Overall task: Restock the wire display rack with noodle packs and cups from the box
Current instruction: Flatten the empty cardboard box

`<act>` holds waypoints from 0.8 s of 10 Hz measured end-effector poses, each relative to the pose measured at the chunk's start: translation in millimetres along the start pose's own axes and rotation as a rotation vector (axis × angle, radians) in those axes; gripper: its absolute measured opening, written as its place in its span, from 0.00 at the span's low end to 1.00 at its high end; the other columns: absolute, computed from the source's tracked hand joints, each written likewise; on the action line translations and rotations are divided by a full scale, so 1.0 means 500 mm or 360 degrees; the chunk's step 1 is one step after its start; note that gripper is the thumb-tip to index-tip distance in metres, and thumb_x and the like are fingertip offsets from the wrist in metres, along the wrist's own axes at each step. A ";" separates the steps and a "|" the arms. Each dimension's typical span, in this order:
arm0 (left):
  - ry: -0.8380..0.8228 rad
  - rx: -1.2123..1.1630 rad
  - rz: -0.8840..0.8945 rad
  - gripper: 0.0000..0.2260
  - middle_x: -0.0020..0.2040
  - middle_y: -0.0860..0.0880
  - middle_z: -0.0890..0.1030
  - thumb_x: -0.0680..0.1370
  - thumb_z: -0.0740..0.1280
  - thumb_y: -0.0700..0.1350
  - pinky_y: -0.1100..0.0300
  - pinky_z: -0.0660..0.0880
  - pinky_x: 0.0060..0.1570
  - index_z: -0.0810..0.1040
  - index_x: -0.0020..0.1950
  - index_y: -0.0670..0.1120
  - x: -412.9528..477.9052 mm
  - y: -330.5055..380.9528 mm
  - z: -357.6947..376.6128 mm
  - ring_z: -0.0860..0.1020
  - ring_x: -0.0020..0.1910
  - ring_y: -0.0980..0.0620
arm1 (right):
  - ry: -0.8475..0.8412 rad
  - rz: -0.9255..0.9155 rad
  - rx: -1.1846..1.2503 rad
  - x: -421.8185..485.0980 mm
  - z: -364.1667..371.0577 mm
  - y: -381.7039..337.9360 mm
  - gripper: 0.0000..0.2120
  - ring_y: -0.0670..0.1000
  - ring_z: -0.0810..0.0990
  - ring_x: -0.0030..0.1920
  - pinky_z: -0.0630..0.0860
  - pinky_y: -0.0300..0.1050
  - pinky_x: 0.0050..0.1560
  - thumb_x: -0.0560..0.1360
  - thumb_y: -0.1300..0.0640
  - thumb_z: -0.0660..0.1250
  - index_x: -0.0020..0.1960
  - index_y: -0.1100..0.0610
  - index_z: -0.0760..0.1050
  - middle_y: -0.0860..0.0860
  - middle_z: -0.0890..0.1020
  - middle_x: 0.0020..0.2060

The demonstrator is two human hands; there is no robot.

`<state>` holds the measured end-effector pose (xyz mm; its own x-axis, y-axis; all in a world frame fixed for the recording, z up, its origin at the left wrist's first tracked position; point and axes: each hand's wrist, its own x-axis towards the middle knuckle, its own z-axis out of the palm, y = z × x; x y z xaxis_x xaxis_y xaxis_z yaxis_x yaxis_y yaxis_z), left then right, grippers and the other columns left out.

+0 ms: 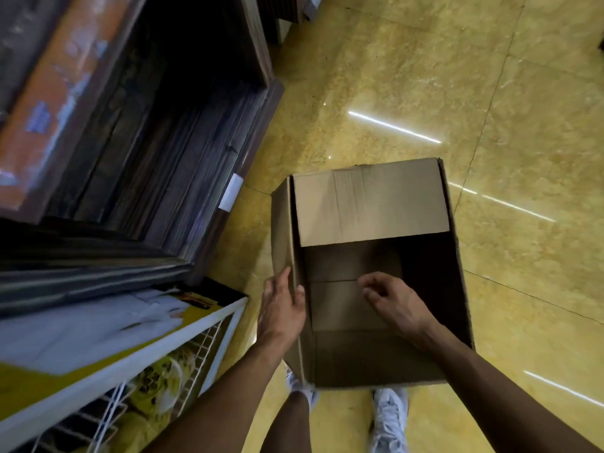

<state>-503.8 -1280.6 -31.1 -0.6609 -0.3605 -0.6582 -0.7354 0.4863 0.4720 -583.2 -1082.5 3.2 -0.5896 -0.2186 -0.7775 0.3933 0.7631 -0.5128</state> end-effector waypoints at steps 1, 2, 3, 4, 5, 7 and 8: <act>0.0015 0.0026 -0.0059 0.24 0.77 0.44 0.63 0.85 0.58 0.51 0.55 0.68 0.66 0.59 0.81 0.51 -0.062 -0.025 0.036 0.67 0.74 0.44 | -0.0029 -0.0070 -0.0123 -0.023 0.012 0.023 0.08 0.47 0.80 0.51 0.74 0.39 0.51 0.82 0.58 0.62 0.55 0.48 0.78 0.45 0.81 0.49; 0.0035 -0.0079 -0.0180 0.25 0.77 0.46 0.61 0.85 0.58 0.51 0.54 0.68 0.69 0.57 0.82 0.51 -0.124 -0.045 0.085 0.67 0.74 0.44 | -0.0116 -0.0165 -0.0049 -0.039 0.027 0.061 0.12 0.48 0.78 0.46 0.70 0.29 0.42 0.80 0.67 0.58 0.50 0.55 0.78 0.47 0.79 0.45; 0.0068 -0.0167 -0.0282 0.27 0.78 0.46 0.60 0.85 0.58 0.52 0.51 0.68 0.71 0.55 0.82 0.51 -0.194 -0.055 0.136 0.66 0.75 0.42 | -0.0179 0.0062 0.0677 -0.065 0.034 0.090 0.15 0.45 0.67 0.36 0.65 0.33 0.32 0.81 0.71 0.49 0.42 0.61 0.70 0.53 0.71 0.38; 0.0127 -0.0313 -0.0439 0.27 0.79 0.45 0.59 0.84 0.59 0.52 0.53 0.67 0.69 0.55 0.82 0.51 -0.249 -0.059 0.177 0.68 0.74 0.42 | -0.0304 0.0172 0.0853 -0.089 0.031 0.142 0.17 0.44 0.68 0.38 0.69 0.35 0.39 0.82 0.70 0.49 0.42 0.60 0.72 0.51 0.71 0.38; 0.0218 -0.0444 -0.0639 0.26 0.77 0.44 0.62 0.84 0.61 0.51 0.54 0.67 0.68 0.58 0.81 0.50 -0.291 -0.066 0.214 0.71 0.71 0.41 | -0.0308 0.0076 0.0616 -0.125 0.032 0.181 0.08 0.44 0.70 0.43 0.69 0.43 0.54 0.74 0.61 0.59 0.43 0.53 0.75 0.49 0.73 0.41; 0.0167 -0.0447 -0.0660 0.27 0.75 0.42 0.65 0.84 0.60 0.52 0.53 0.68 0.68 0.57 0.81 0.50 -0.324 -0.087 0.230 0.71 0.71 0.41 | -0.0396 0.0313 0.0871 -0.150 0.050 0.237 0.16 0.45 0.70 0.37 0.73 0.33 0.39 0.56 0.76 0.65 0.40 0.62 0.72 0.52 0.72 0.37; 0.0129 -0.0409 -0.0658 0.26 0.75 0.43 0.67 0.84 0.59 0.52 0.53 0.67 0.70 0.56 0.81 0.51 -0.334 -0.107 0.232 0.70 0.73 0.42 | -0.0258 0.0210 0.0593 -0.161 0.085 0.258 0.10 0.46 0.70 0.31 0.66 0.27 0.24 0.77 0.75 0.56 0.42 0.65 0.71 0.54 0.70 0.35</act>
<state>-336.9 -1154.1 -14.5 -0.3082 -0.5476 -0.7779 -0.9449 0.0812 0.3172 -455.2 -992.1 -16.0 -0.4104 -0.2490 -0.8773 0.7037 0.5255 -0.4783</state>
